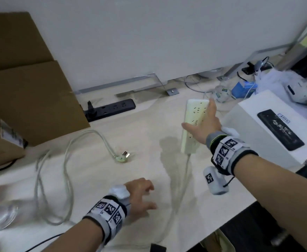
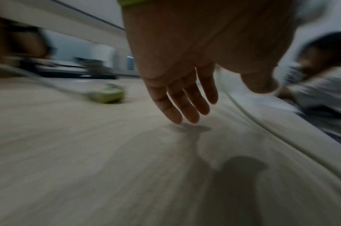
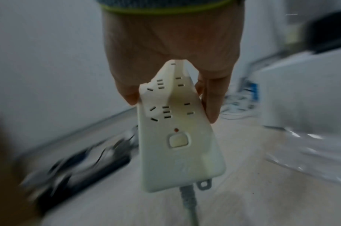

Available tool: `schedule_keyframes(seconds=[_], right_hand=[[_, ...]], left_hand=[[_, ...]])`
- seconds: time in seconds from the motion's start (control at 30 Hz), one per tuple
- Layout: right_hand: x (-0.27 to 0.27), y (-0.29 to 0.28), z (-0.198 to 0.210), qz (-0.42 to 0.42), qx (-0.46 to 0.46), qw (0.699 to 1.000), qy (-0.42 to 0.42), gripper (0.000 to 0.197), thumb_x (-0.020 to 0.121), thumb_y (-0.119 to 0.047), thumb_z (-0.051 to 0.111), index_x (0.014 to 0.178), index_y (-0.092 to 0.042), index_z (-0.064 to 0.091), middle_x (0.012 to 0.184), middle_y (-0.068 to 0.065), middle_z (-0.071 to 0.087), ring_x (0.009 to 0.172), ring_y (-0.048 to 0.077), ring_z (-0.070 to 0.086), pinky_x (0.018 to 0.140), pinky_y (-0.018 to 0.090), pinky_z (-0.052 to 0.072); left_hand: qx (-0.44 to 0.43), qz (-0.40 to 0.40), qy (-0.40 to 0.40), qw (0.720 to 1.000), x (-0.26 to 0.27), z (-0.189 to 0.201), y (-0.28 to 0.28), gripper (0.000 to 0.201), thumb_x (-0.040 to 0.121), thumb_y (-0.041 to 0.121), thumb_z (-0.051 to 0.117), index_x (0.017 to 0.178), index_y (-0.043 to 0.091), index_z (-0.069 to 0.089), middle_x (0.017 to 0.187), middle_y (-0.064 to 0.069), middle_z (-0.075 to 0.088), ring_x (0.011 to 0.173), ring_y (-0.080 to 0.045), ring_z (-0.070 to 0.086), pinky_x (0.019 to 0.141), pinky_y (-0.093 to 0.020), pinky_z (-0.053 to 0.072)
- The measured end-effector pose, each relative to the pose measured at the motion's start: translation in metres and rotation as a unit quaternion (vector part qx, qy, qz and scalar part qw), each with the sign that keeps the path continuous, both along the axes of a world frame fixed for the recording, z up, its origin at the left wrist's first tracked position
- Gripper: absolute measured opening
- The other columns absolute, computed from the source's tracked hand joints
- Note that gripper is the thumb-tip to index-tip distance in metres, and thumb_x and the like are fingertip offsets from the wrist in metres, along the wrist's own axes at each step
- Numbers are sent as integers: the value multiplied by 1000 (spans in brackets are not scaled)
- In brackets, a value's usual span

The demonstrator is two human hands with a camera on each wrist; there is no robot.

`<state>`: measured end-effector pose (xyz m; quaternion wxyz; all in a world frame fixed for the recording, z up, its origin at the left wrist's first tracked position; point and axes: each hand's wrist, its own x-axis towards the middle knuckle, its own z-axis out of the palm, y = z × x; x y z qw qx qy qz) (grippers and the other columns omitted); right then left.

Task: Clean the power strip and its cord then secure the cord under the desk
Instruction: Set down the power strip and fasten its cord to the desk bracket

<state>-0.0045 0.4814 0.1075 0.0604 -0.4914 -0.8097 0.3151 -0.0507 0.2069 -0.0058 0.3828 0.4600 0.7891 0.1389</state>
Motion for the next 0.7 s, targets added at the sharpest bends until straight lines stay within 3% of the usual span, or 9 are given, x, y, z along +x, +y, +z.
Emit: schedule_keyframes(seconds=[0.13,0.2,0.33,0.43,0.5,0.57,0.6,0.63,0.7], right_hand=[[16,38,0,-126,-113,985,38,119,52,-57,77,133,-62,-11,142,6,40,114,37,52,90,56,49],[21,46,-7,-130,-168,977,32,116,46,-56,77,130,-62,-4,138,6,43,107,37,55,76,56,55],[22,44,-21,-155,-264,950,55,108,61,-41,82,140,-44,8,127,9,44,98,36,60,64,53,58],[22,49,-31,-183,-328,925,57,120,48,-46,87,140,-42,10,128,13,48,93,39,63,61,52,59],[25,51,-34,-166,-323,932,18,124,51,-56,84,144,-36,6,130,16,50,90,36,66,66,47,60],[33,58,-34,-61,-213,972,-78,127,53,-73,71,148,-34,-5,144,15,37,109,37,59,88,47,53],[38,60,-37,24,-126,984,-120,128,52,-78,67,148,-37,-7,154,11,21,128,37,44,102,49,42],[44,65,-39,131,-40,980,-145,128,50,-81,65,147,-40,-7,158,4,4,141,33,23,111,50,29],[56,72,-44,357,81,910,-194,131,41,-84,65,145,-47,-4,159,-4,-13,146,26,-7,116,52,8]], left_hand=[[-97,-100,-32,990,38,2,25,81,60,82,55,125,38,37,121,10,60,106,-19,60,92,-37,49],[-72,-19,-76,994,53,0,43,78,70,71,60,133,36,31,127,6,58,109,-21,59,93,-34,48],[27,220,-110,969,54,-5,79,70,82,43,67,139,35,27,129,8,49,113,-18,58,94,-34,49],[67,283,-175,941,48,0,106,26,96,27,48,122,27,47,98,0,65,78,-20,64,72,-34,53],[131,290,-183,930,47,5,112,21,100,19,38,99,27,57,69,2,56,55,-15,48,57,-28,41],[174,286,-176,926,47,7,114,25,100,21,38,89,32,58,59,11,44,53,-12,37,55,-25,34],[185,278,-179,925,45,6,111,24,99,25,40,88,33,59,56,13,43,53,-11,35,56,-26,33],[194,268,-185,925,44,4,111,22,97,29,41,88,34,59,53,14,43,53,-9,35,56,-26,33],[202,259,-190,925,40,4,109,21,92,39,41,88,35,60,50,16,43,51,-5,33,57,-26,32]])
